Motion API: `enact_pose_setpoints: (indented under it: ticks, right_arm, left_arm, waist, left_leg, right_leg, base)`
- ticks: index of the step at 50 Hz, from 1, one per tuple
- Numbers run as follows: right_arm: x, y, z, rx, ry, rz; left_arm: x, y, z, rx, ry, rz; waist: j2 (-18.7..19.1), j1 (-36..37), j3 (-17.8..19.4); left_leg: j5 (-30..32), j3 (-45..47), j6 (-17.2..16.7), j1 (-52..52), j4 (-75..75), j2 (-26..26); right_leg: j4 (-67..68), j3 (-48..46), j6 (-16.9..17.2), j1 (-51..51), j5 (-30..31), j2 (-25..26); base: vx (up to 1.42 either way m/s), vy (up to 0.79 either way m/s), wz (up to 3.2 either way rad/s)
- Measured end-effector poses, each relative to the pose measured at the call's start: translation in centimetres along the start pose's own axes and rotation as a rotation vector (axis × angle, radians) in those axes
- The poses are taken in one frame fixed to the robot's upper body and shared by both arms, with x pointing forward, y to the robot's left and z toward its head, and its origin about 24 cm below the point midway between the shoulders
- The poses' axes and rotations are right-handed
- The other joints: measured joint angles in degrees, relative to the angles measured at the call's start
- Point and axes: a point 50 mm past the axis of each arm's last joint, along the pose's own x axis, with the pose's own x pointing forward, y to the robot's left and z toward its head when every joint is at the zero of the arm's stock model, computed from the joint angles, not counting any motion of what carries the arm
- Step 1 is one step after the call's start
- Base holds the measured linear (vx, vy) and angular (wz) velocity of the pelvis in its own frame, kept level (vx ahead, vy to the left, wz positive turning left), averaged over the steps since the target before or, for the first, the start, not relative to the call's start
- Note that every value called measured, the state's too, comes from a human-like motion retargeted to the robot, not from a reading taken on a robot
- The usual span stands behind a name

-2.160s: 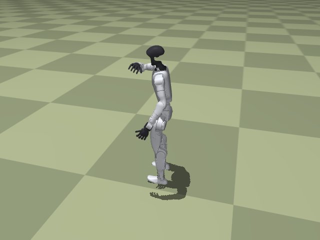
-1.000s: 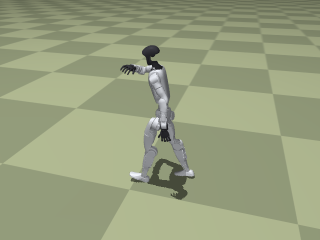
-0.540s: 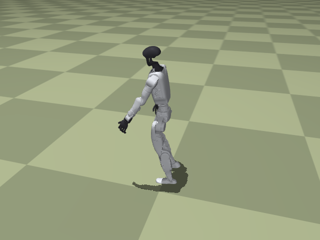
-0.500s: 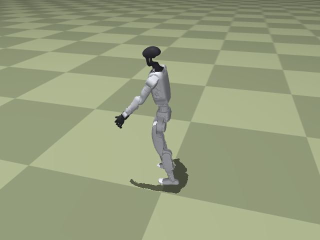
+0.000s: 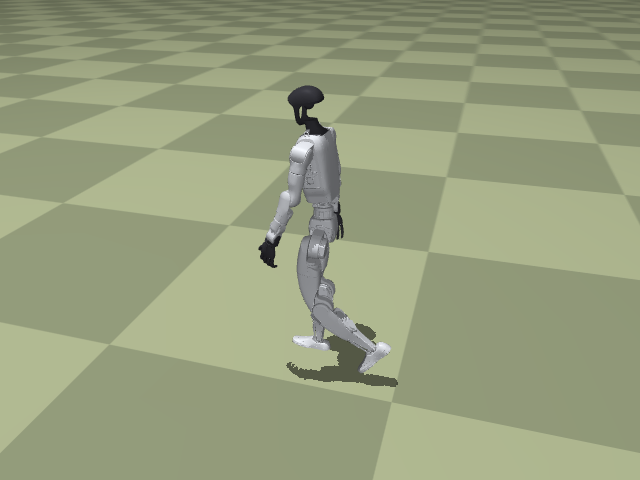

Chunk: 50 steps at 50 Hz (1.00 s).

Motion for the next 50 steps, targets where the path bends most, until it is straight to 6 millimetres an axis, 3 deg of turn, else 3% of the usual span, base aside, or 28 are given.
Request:
enact_pose_setpoints:
  ticks: [5,10,13,16,19,21,23,25,27,30,33,35,38,41,46,50]
  right_arm:
    - [-0.9,-1.6,9.9,-0.109,-0.245,-0.127]
    - [-5.0,-3.2,21.2,-0.237,-0.561,-0.253]
    - [-8.7,-4.1,26.7,-0.276,-0.745,-0.334]
    - [-12.5,-4.7,30.8,-0.283,-0.92,-0.397]
    - [-15.5,-5.0,33.1,-0.267,-1.057,-0.421]
    - [-16.2,-4.8,33.6,-0.257,-1.103,-0.41]
    - [-15.6,-4.4,33.0,-0.257,-1.099,-0.382]
    - [-14.8,-4.1,32.3,-0.25,-1.082,-0.342]
    - [-12.7,-3.4,30.3,-0.254,-1.017,-0.296]
    - [-8.7,-2.1,25.8,-0.268,-0.871,-0.227]
    - [-4.9,-1.4,20.0,-0.253,-0.675,-0.191]
    - [-3.0,-1.3,15.9,-0.224,-0.531,-0.188]
    - [-1.1,-1.7,10.0,-0.17,-0.328,-0.194]
    - [-0.3,-2.2,4.7,-0.13,-0.154,-0.178]
    - [-0.2,-2.5,-1.8,-0.09,0.053,-0.102]
    - [-0.5,-2.2,-4.8,-0.066,0.16,-0.048]
  left_arm:
    - [-2.6,-1.3,-11.8,-0.083,0.376,-0.022]
    - [-6.1,-1.8,-18.8,-0.19,0.584,0.007]
    - [-7.5,-2.0,-20.9,-0.268,0.622,0.046]
    - [-8.0,-2.3,-21.7,-0.343,0.599,0.086]
    - [-7.9,-2.6,-21.6,-0.391,0.554,0.097]
    - [-7.7,-2.7,-21.3,-0.403,0.528,0.086]
    - [-7.6,-3.1,-21.2,-0.404,0.514,0.068]
    - [-6.7,-2.3,-19.7,-0.391,0.478,0.055]
    - [-5.9,-1.7,-18.4,-0.362,0.447,0.043]
    - [-4.6,-0.7,-16.0,-0.287,0.393,0.033]
    - [-3.0,0.8,-12.0,-0.193,0.318,0.072]
    - [-2.0,2.0,-8.6,-0.134,0.253,0.12]
    - [-0.8,3.7,-2.2,-0.055,0.118,0.198]
    - [-0.7,5.0,5.0,0.005,-0.065,0.244]
    - [-3.0,6.1,16.0,0.094,-0.398,0.261]
    - [-5.9,6.4,22.3,0.108,-0.625,0.261]
  waist:
    - [-2.6,8.0,0.0]
    - [-4.4,15.9,2.2]
    - [-3.2,19.4,3.9]
    - [-0.1,22.2,6.0]
    - [2.7,23.4,7.8]
    - [3.2,23.5,7.9]
    - [3.0,23.4,7.0]
    - [2.8,22.8,6.2]
    - [2.8,22.4,5.0]
    - [3.5,21.6,2.9]
    - [4.4,19.9,0.9]
    - [5.0,18.2,0.1]
    - [6.3,14.8,0.0]
    - [7.7,10.6,0.5]
    - [8.8,3.9,2.4]
    - [6.5,-0.7,5.0]
  left_leg:
    - [-6.7,8.0,6.4,-14.1,13.2,1.4]
    - [-11.5,12.9,9.1,-21.6,3.2,3.4]
    - [-8.8,13.3,7.7,-21.5,-14.4,5.2]
    - [-5.3,14.4,4.0,-18.1,-35.2,8.5]
    - [-5.1,16.6,-0.8,-15.4,-48.9,11.1]
    - [-5.9,18.0,-2.8,-14.9,-52.3,11.6]
    - [-5.9,19.5,-3.4,-14.1,-52.8,11.5]
    - [-4.1,19.9,-3.3,-13.3,-52.8,11.4]
    - [-2.7,20.1,-3.1,-10.9,-52.7,11.4]
    - [-4.3,19.2,-2.7,-7.2,-51.7,12.1]
    - [-8.3,17.1,-2.1,-5.0,-49.5,12.6]
    - [-10.6,15.7,-2.3,-3.9,-48.1,12.6]
    - [-12.9,13.4,-3.4,-2.3,-46.2,12.2]
    - [-14.7,10.6,-4.4,-0.7,-44.9,11.7]
    - [-17.6,6.0,-5.0,3.3,-44.0,9.9]
    - [-20.1,2.3,-4.9,8.3,-43.5,5.8]
  right_leg:
    - [1.2,6.6,1.0,2.9,-2.8,-0.7]
    - [2.2,12.3,1.5,5.6,-5.0,-1.3]
    - [2.8,14.6,1.1,8.0,-6.1,0.0]
    - [2.9,16.6,1.5,12.2,-7.3,3.0]
    - [2.6,17.5,2.7,17.5,-8.5,5.0]
    - [2.8,17.6,3.4,19.9,-9.1,5.2]
    - [3.9,17.9,3.5,21.5,-9.0,4.9]
    - [5.9,17.6,3.2,22.0,-7.5,5.4]
    - [10.1,17.1,2.9,22.0,-4.1,6.0]
    - [22.1,15.3,2.8,18.9,3.8,7.8]
    - [39.9,11.2,2.6,10.2,11.5,8.5]
    - [50.6,7.2,0.8,3.6,13.1,7.2]
    - [59.4,2.1,-3.5,-4.5,6.3,4.6]
    - [59.0,-1.3,-5.8,-10.2,0.3,3.3]
    - [40.2,-5.1,-6.0,-13.5,-3.1,2.0]
    - [11.3,-5.2,-2.4,-9.5,5.6,-0.4]
  base:
    - [0.63,-0.08,-1.27]
    - [0.57,0.04,-1.18]
    - [0.57,0.11,-0.88]
    - [0.63,0.17,-0.77]
    - [0.69,0.22,-0.38]
    - [0.7,0.24,-0.04]
    - [0.73,0.24,0.04]
    - [0.74,0.25,0.25]
    - [0.77,0.26,0.21]
    - [0.78,0.28,0.18]
    - [0.71,0.27,0.36]
    - [0.65,0.24,0.52]
    - [0.61,0.21,0.72]
    - [0.57,0.14,0.92]
    - [0.57,0.05,0.97]
    - [0.62,-0.07,0.93]
